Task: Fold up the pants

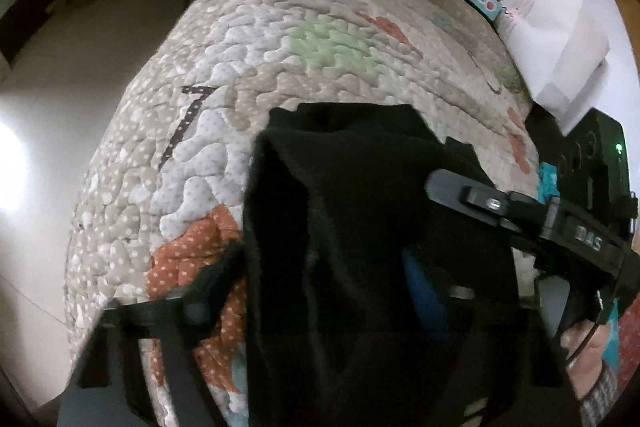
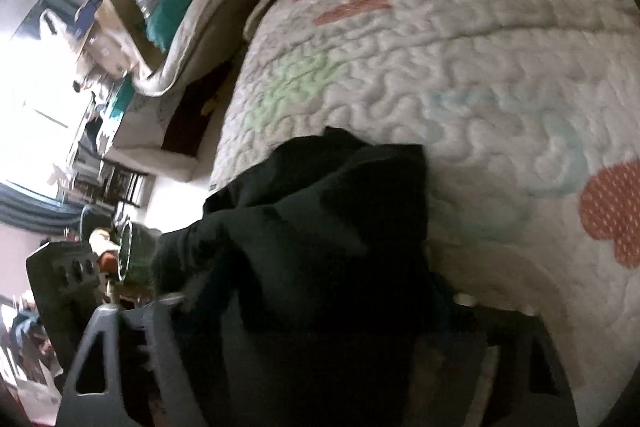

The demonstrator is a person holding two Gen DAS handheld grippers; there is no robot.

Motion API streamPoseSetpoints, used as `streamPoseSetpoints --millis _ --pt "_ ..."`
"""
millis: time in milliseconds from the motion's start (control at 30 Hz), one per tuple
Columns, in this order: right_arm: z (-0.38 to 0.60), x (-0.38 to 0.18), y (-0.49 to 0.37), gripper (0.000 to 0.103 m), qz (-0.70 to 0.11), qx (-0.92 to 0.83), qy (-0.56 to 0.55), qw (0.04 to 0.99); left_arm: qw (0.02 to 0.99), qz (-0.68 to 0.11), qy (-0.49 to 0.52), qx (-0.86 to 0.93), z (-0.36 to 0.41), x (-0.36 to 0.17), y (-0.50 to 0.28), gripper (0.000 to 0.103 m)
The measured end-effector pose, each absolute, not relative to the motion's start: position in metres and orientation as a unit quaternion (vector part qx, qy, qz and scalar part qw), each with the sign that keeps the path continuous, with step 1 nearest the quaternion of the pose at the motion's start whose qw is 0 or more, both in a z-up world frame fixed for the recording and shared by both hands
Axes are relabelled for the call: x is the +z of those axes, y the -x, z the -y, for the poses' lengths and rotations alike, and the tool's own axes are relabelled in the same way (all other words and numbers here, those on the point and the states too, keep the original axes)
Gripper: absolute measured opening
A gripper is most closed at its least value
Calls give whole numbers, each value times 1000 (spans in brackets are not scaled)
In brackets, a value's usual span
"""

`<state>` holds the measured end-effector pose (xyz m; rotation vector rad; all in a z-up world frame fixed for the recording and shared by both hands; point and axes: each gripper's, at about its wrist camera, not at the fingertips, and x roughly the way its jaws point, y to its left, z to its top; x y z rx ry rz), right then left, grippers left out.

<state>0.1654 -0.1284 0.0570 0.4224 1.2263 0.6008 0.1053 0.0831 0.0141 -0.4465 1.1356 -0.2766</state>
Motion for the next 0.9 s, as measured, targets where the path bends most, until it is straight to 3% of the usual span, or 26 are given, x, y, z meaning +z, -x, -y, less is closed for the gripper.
streamPoseSetpoints --millis 33,133,333,567,733,900 --pt "127 62 -165 50 -561 283 -192 754 807 -535 212 -134 -83 17 -105 50" --pt "124 79 -166 34 -553 299 -181 756 810 -534 203 -135 -79 28 -107 44" --pt "116 116 -191 30 -516 306 -158 784 808 -526 229 -136 -84 44 -144 43" --pt "123 110 -252 30 -507 264 -188 799 836 -510 160 -121 -69 61 -218 43" --pt "133 82 -270 54 -537 204 -158 803 824 -536 149 -104 -67 33 -246 58" --pt "155 85 -242 67 -521 210 -156 813 799 -528 246 -149 -94 21 -246 60"
